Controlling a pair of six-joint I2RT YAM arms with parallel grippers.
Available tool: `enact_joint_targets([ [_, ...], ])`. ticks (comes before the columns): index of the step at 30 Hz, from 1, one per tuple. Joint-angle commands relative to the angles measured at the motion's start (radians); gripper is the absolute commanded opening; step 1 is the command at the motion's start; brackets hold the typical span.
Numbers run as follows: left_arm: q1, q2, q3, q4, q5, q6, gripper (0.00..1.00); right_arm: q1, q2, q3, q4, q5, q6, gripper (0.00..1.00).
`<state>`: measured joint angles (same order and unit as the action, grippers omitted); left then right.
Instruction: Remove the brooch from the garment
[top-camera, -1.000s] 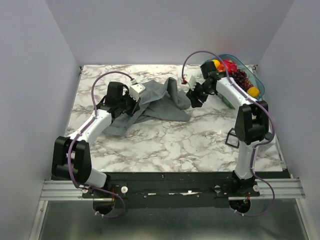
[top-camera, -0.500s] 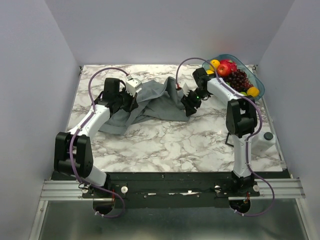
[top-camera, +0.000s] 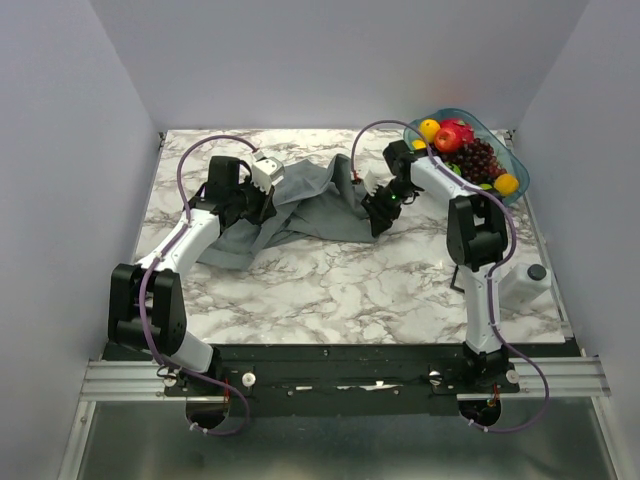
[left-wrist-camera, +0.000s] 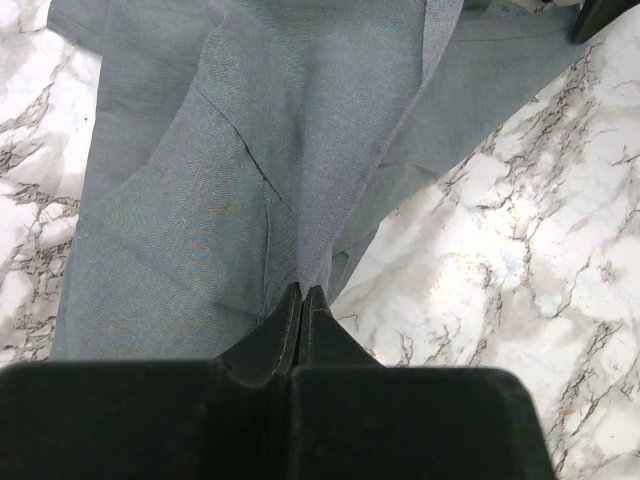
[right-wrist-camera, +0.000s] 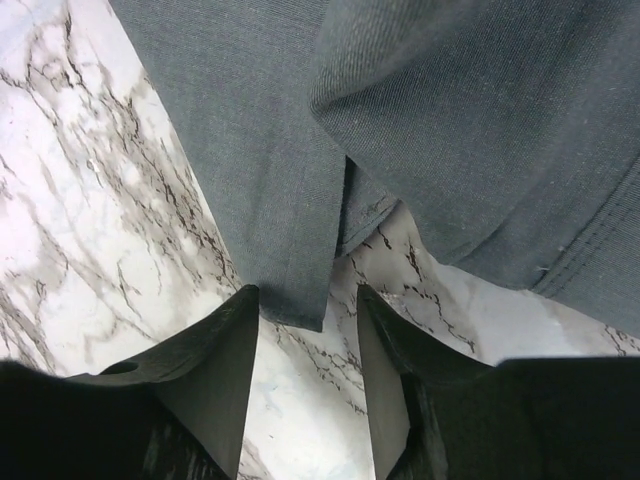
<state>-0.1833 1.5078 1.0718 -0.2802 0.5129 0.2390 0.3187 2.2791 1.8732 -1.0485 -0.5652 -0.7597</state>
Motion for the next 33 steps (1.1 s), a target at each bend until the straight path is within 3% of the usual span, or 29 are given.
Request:
enact_joint_targets([
  [1,0.008,0.014,0.037,-0.013,-0.001,0.016,0.00,-0.001,0.037,0.047,-0.059,-0.039,0.004,0.48],
  [3,0.010,0.017,0.040,-0.011,-0.002,0.017,0.00,-0.001,0.054,0.061,-0.093,-0.048,0.002,0.44],
  [10,0.016,0.022,0.054,-0.019,-0.008,0.034,0.00,-0.003,0.028,0.083,-0.133,-0.045,-0.007,0.10],
  [13,0.042,0.023,0.085,-0.040,-0.014,0.071,0.00,-0.006,-0.022,0.064,-0.133,0.013,-0.024,0.01],
  [19,0.169,0.074,0.299,-0.175,0.047,0.167,0.00,-0.052,-0.248,0.041,-0.024,0.158,-0.056,0.01],
  [23,0.238,0.078,0.466,-0.205,0.095,0.177,0.00,-0.087,-0.371,0.050,0.170,0.277,-0.040,0.01],
  [28,0.249,0.069,0.629,-0.267,0.084,0.221,0.00,-0.130,-0.457,0.061,0.393,0.309,0.014,0.01],
  [33,0.246,0.202,1.049,-0.507,0.042,0.253,0.00,-0.138,-0.501,0.113,0.551,0.327,0.057,0.01],
])
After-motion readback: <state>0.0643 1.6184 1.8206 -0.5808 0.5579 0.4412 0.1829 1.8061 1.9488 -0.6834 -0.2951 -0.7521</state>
